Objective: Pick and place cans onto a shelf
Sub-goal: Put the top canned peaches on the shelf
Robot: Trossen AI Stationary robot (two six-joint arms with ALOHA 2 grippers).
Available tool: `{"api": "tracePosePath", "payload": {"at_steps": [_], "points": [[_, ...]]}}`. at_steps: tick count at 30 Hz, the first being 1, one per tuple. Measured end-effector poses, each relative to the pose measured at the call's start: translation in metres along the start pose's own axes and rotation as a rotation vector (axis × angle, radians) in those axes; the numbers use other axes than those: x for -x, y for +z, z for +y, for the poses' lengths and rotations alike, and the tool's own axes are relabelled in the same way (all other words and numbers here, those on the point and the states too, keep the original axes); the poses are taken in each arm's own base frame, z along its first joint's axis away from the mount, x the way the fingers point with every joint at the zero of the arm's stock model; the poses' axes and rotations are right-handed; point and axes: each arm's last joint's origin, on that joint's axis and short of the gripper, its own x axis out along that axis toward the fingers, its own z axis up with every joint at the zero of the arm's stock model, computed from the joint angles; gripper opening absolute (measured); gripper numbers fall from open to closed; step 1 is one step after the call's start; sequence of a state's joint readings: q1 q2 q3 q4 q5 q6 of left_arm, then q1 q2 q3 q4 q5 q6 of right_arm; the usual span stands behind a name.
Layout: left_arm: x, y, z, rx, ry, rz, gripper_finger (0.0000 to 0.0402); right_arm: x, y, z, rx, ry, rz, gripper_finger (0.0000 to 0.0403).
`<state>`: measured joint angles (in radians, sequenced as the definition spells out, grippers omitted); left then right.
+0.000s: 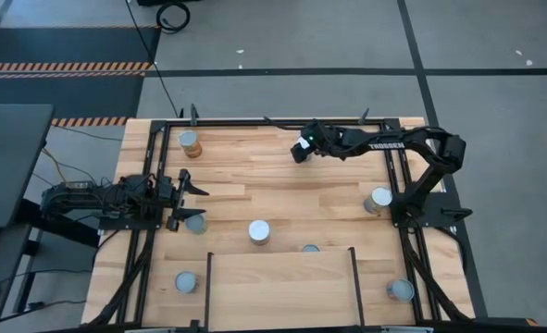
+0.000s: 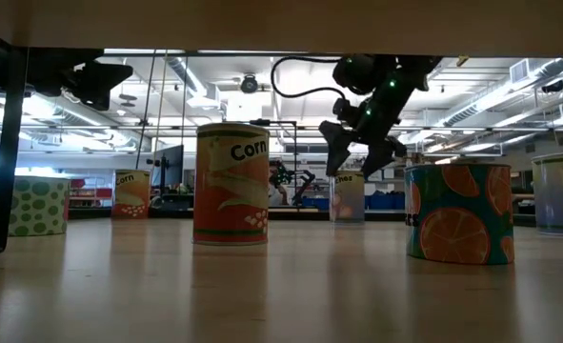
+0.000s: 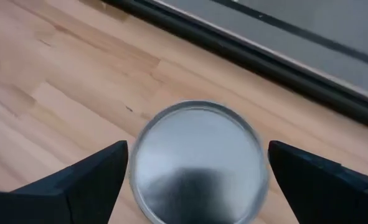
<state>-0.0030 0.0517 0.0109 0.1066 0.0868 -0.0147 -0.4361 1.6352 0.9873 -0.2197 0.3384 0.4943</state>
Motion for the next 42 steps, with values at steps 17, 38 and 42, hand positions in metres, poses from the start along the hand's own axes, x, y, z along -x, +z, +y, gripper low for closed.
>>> {"api": "tracePosePath", "payload": {"at_steps": [17, 38, 42], "points": [[0.000, 0.000, 0.000, 0.000, 0.000, 0.000, 0.0249, -0.001, -0.014, 0.004, 0.014, 0.073, 0.054, 0.0338], [0.000, 0.000, 0.000, 0.000, 0.000, 0.000, 0.0249, 0.035, -0.059, 0.073, 0.458, 0.472, 0.134, 0.0310], [0.000, 0.000, 0.000, -0.001, -0.001, 0.000, 0.0249, 0.043, -0.068, 0.083, 0.516, 0.495, 0.126, 0.0319]]}}
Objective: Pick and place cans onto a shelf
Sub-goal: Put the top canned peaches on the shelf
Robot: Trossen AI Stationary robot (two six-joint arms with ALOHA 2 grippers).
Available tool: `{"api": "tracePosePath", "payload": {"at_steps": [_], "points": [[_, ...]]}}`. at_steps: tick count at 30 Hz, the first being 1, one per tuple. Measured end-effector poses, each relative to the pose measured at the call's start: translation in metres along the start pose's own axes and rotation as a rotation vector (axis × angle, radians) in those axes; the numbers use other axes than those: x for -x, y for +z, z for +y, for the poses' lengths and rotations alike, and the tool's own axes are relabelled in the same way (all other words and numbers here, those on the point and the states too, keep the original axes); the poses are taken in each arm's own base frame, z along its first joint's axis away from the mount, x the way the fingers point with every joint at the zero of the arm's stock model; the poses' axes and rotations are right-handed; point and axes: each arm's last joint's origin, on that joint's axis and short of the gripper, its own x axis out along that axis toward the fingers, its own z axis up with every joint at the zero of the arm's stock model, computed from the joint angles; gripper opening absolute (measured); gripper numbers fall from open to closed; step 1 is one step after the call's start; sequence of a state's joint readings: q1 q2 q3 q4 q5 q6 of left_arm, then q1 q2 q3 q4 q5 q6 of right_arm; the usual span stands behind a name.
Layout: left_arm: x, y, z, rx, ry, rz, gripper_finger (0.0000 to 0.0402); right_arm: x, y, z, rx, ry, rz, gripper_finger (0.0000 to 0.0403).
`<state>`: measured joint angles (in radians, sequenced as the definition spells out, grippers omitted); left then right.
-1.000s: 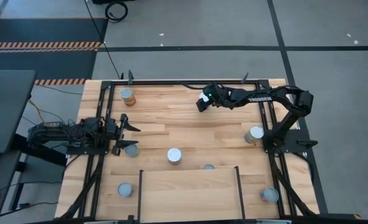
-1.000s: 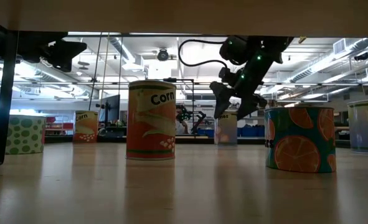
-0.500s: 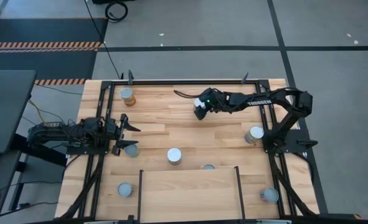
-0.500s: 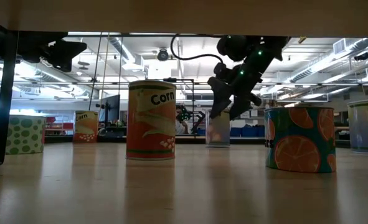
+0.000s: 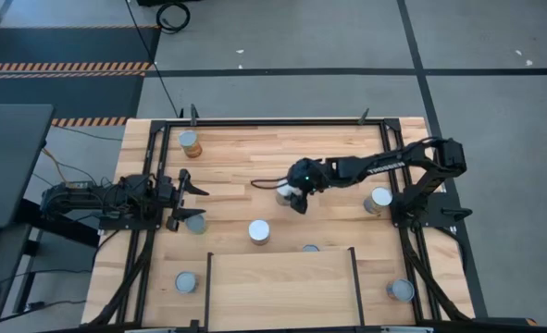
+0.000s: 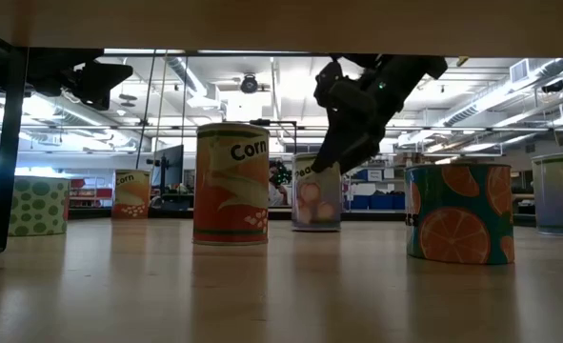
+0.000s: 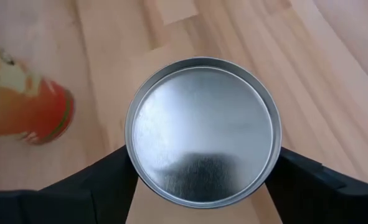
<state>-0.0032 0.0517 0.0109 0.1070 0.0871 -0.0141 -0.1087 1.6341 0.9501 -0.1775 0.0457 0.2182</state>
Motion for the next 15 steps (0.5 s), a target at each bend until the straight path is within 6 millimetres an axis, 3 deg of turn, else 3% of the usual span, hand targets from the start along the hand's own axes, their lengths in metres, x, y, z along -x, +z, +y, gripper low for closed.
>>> {"api": "tracePosePath", "payload": {"at_steps": [5, 15], "points": [[0.000, 0.000, 0.000, 0.000, 0.000, 0.000, 0.0249, 0.000, 0.004, 0.008, 0.101, 0.043, -0.056, 0.0351], [0.000, -0.001, 0.000, 0.000, 0.000, 0.008, 0.0249, -0.025, 0.001, 0.010, 0.212, 0.076, -0.103, 0.0394]]}}
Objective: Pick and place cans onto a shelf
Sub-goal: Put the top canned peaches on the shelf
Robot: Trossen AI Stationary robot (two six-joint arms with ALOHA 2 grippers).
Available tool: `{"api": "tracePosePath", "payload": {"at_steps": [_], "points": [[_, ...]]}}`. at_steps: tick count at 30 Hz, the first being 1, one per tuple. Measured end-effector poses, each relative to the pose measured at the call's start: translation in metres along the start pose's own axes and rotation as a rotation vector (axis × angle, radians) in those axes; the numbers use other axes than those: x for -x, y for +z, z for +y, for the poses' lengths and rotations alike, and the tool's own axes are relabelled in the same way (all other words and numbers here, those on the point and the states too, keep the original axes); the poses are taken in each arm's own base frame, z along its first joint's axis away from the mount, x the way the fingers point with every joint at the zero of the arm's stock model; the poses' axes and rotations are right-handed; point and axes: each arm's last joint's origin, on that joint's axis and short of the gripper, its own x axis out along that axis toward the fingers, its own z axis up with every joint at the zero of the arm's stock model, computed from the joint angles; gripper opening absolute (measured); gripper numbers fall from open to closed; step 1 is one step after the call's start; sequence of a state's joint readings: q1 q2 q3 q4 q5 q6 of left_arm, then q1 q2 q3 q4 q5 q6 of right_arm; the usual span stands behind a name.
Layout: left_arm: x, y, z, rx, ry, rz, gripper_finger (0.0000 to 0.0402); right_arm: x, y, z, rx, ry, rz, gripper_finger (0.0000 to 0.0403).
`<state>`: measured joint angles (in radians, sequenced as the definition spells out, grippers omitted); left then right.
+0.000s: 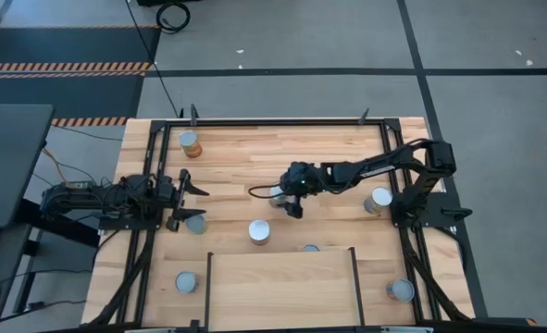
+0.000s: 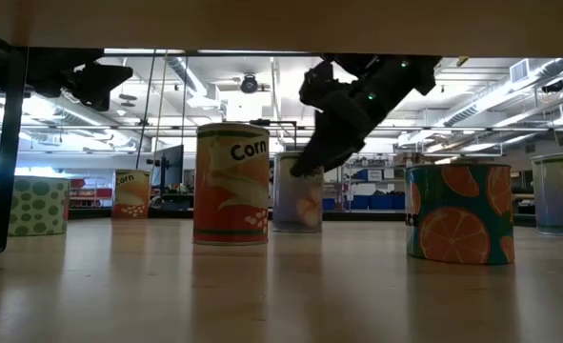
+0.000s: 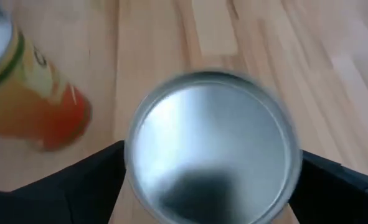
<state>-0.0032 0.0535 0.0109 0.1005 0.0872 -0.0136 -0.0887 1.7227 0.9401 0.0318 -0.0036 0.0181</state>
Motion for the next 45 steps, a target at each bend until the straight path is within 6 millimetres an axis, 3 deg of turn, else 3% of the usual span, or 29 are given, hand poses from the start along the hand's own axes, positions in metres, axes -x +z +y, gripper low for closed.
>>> {"api": "tracePosePath", "payload": {"at_steps": [6, 12, 17, 21, 29, 35, 39, 45], "points": [[-0.001, -0.001, 0.000, 0.002, 0.000, 0.008, 0.0249, -0.008, -0.003, 0.001, 0.064, 0.005, 0.003, 0.0378], [-0.001, -0.001, 0.000, 0.001, 0.000, 0.008, 0.0249, -0.002, 0.001, 0.002, 0.028, 0.019, -0.016, 0.0324], [-0.001, -0.001, 0.000, 0.001, 0.000, 0.008, 0.0249, 0.027, 0.018, 0.005, -0.025, -0.001, -0.095, 0.0303], [-0.001, -0.001, 0.000, 0.001, 0.000, 0.008, 0.0249, 0.070, 0.040, 0.016, -0.086, -0.043, -0.092, 0.0305], [-0.001, 0.000, 0.000, 0.001, 0.000, 0.008, 0.0249, 0.170, 0.077, 0.087, -0.137, -0.017, -0.023, 0.0310], [-0.001, 0.000, 0.000, 0.001, 0.000, 0.007, 0.0249, 0.217, 0.077, 0.148, -0.120, 0.050, -0.007, 0.0311], [-0.001, 0.000, 0.000, 0.001, 0.000, 0.007, 0.0249, 0.227, 0.059, 0.185, -0.118, 0.093, 0.001, 0.0311], [-0.001, -0.001, 0.000, 0.001, 0.000, 0.008, 0.0249, 0.220, 0.030, 0.224, -0.176, 0.089, 0.109, 0.0312]]}}
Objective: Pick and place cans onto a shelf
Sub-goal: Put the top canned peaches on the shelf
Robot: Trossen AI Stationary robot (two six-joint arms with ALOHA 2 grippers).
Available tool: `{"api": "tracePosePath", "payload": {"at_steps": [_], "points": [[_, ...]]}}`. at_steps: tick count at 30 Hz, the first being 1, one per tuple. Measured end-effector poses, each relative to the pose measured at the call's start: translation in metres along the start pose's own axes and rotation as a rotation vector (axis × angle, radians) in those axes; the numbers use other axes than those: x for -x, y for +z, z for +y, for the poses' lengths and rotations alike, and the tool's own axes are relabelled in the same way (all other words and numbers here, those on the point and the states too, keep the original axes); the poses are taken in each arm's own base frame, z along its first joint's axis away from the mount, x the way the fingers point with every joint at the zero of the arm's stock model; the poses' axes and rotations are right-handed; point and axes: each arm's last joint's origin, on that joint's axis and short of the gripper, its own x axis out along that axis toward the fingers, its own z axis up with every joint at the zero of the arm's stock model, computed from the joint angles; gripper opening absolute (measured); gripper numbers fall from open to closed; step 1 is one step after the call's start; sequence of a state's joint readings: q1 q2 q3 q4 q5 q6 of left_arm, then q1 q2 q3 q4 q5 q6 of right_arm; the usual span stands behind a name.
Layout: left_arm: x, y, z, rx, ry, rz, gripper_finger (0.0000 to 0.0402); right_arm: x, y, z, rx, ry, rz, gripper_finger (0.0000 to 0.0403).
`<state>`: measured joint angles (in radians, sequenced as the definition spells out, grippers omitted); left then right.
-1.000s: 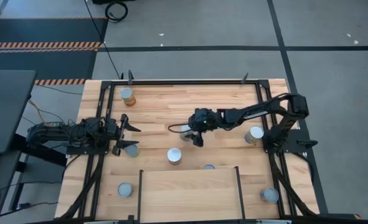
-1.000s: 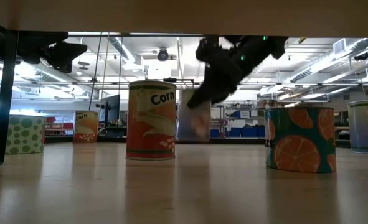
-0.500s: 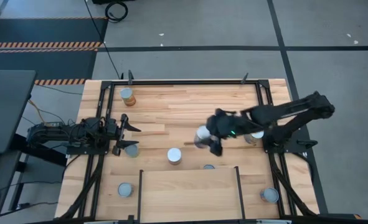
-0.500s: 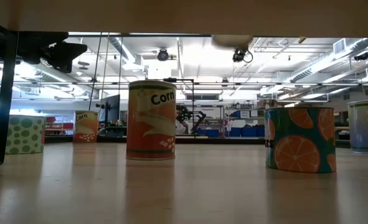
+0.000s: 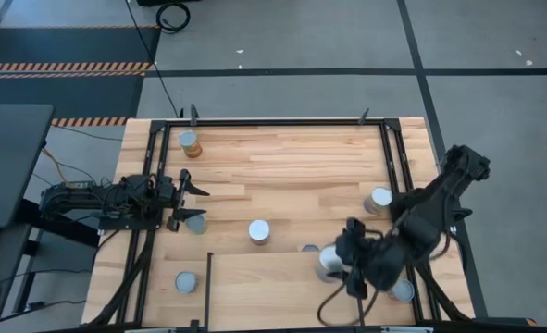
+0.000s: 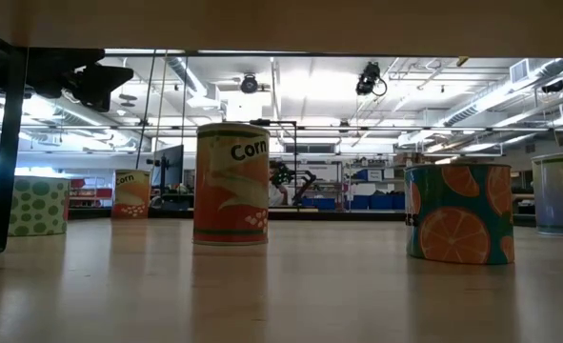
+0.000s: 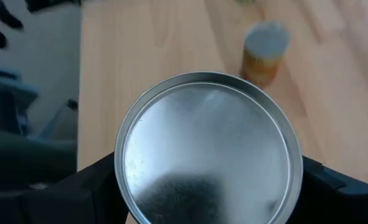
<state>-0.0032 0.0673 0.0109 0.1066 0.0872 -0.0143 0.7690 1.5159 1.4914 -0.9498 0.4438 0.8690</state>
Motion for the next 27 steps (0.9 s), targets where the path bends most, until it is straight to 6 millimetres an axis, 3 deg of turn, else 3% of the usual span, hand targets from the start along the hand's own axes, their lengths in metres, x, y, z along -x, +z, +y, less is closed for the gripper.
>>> {"api": "tracePosePath", "payload": {"at_steps": [4, 9, 21, 27], "points": [[0.000, 0.000, 0.000, 0.000, 0.000, 0.000, 0.0249, -0.013, -0.017, 0.006, 0.022, -0.075, 0.080, 0.0312], [0.000, 0.000, 0.000, 0.000, 0.001, 0.000, 0.0249, -0.014, -0.022, 0.005, -0.003, -0.136, 0.083, 0.0311], [0.000, 0.000, 0.000, 0.000, 0.001, 0.000, 0.0249, -0.015, -0.024, 0.000, -0.059, -0.166, 0.131, 0.0368], [0.000, 0.000, 0.000, 0.000, 0.000, 0.000, 0.0249, -0.012, -0.017, -0.004, -0.089, -0.111, 0.156, 0.0378]]}}
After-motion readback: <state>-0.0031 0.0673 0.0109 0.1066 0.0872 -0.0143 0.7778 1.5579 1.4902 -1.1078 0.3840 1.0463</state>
